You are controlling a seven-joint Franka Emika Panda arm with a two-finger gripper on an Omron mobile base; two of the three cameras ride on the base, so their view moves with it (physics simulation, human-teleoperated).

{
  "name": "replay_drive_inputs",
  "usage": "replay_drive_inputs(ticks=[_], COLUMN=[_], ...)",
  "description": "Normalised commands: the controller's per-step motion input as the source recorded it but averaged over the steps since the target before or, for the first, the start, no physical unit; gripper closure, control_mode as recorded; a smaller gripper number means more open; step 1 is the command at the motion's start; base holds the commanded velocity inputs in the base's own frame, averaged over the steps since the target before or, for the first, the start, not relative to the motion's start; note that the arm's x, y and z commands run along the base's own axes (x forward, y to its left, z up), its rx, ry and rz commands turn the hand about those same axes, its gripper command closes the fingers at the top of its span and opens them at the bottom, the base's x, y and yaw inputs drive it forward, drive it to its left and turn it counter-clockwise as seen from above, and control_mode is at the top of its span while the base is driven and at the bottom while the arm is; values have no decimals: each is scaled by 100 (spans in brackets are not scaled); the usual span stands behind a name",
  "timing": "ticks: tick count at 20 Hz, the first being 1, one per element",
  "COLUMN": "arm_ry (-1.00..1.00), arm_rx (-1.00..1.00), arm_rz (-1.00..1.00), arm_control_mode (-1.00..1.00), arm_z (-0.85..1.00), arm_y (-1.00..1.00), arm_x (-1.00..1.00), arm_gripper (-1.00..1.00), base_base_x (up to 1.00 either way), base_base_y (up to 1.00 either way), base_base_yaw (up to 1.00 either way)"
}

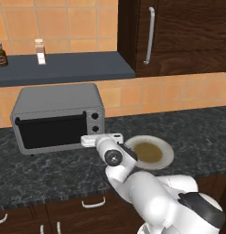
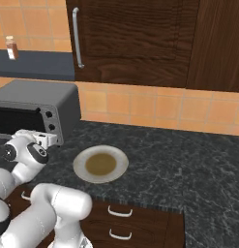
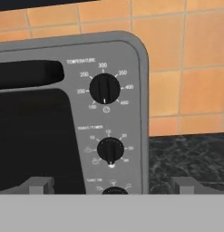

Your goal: Pick up the kebab skewer and baguette bread, and place them inside the toaster oven. Close the toaster oven door and start by setting the timer.

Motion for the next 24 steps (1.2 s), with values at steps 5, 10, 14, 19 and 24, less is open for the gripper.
replay_drive_inputs(ticks=[5,10,14,19,24], arm_ry=[-2,-7,-14,-15,-7], arm_rx=[0,0,0,0,0], arm_rz=[0,0,0,0,0], arm_control_mode=[-100,-100,-100,-100,-100], arm_z=[-3,-26,-32,-20,-3], arm_y=[0,0,0,1,11], arm_x=[33,11,5,13,16], arm_gripper=[-100,-100,-100,-100,-100], base_base_x=[0,0,0,0,0], base_base_y=[0,0,0,0,0], base_base_yaw=[0,0,0,0,0])
